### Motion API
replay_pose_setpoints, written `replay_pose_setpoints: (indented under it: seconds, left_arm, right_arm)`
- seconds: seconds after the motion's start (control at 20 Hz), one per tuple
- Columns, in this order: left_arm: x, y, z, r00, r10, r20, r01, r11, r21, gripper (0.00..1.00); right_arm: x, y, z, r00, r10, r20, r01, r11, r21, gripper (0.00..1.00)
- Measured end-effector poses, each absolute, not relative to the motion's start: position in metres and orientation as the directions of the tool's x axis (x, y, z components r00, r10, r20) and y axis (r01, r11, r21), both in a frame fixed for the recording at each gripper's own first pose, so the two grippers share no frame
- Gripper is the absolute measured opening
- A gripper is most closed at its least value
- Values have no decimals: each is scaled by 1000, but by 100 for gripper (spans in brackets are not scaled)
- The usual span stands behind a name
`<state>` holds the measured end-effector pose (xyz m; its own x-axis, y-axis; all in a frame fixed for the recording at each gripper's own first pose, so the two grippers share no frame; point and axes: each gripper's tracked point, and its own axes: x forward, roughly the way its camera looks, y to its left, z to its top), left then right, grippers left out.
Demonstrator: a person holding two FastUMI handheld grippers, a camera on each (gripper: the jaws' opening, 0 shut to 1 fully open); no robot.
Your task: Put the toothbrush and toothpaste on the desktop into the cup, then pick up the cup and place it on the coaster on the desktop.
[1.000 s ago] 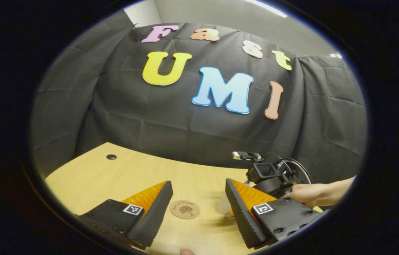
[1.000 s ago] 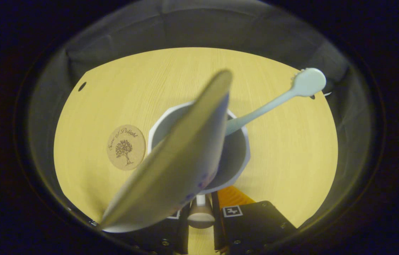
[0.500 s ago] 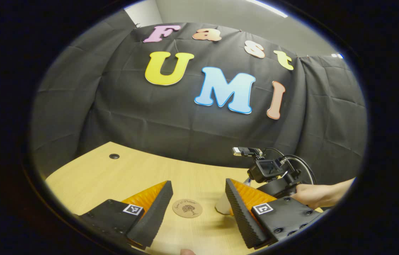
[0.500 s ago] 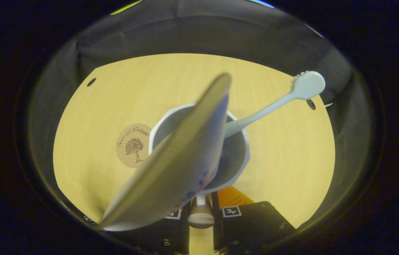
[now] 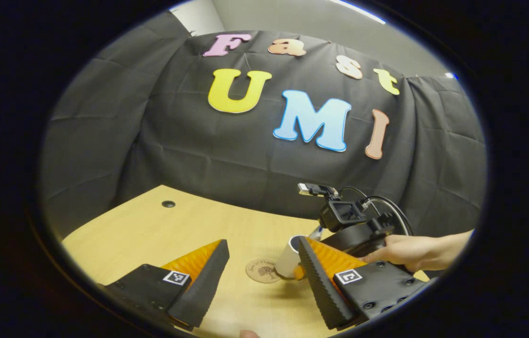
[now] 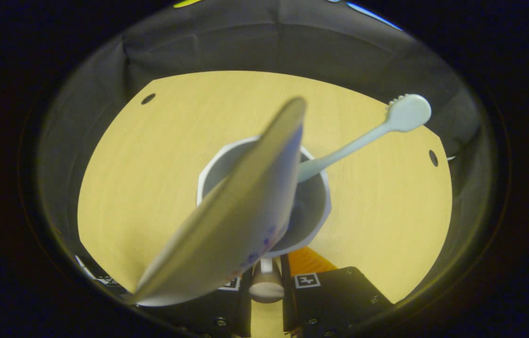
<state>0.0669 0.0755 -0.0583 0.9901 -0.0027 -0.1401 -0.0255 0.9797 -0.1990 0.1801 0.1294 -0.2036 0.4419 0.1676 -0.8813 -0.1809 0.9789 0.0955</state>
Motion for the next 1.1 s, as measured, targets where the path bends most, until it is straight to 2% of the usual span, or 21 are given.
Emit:
replay_pose_setpoints:
  seconds: [0.5, 0.75, 0.8, 0.85, 1.05, 1.1]
  left_arm:
    - [52, 95, -62, 988, 34, -152, -65, 978, -200, 96]
    - [51, 99, -62, 987, 46, -152, -78, 975, -209, 97]
    - [51, 100, -63, 987, 46, -153, -78, 975, -209, 94]
    - [50, 100, -64, 987, 47, -154, -79, 975, -208, 96]
    - [51, 97, -62, 988, 45, -150, -75, 976, -203, 96]
    - [52, 97, -61, 988, 44, -150, -74, 977, -200, 96]
  right_arm:
    - [183, 169, -203, 407, 165, -899, -274, 960, 52, 31]
    - [186, 177, -206, 400, 157, -903, -273, 961, 46, 31]
    - [186, 176, -207, 396, 159, -905, -270, 961, 50, 31]
    - [185, 176, -208, 394, 162, -905, -270, 961, 55, 31]
    - [185, 173, -198, 406, 181, -896, -272, 960, 70, 31]
    - [185, 171, -194, 413, 188, -891, -274, 959, 75, 35]
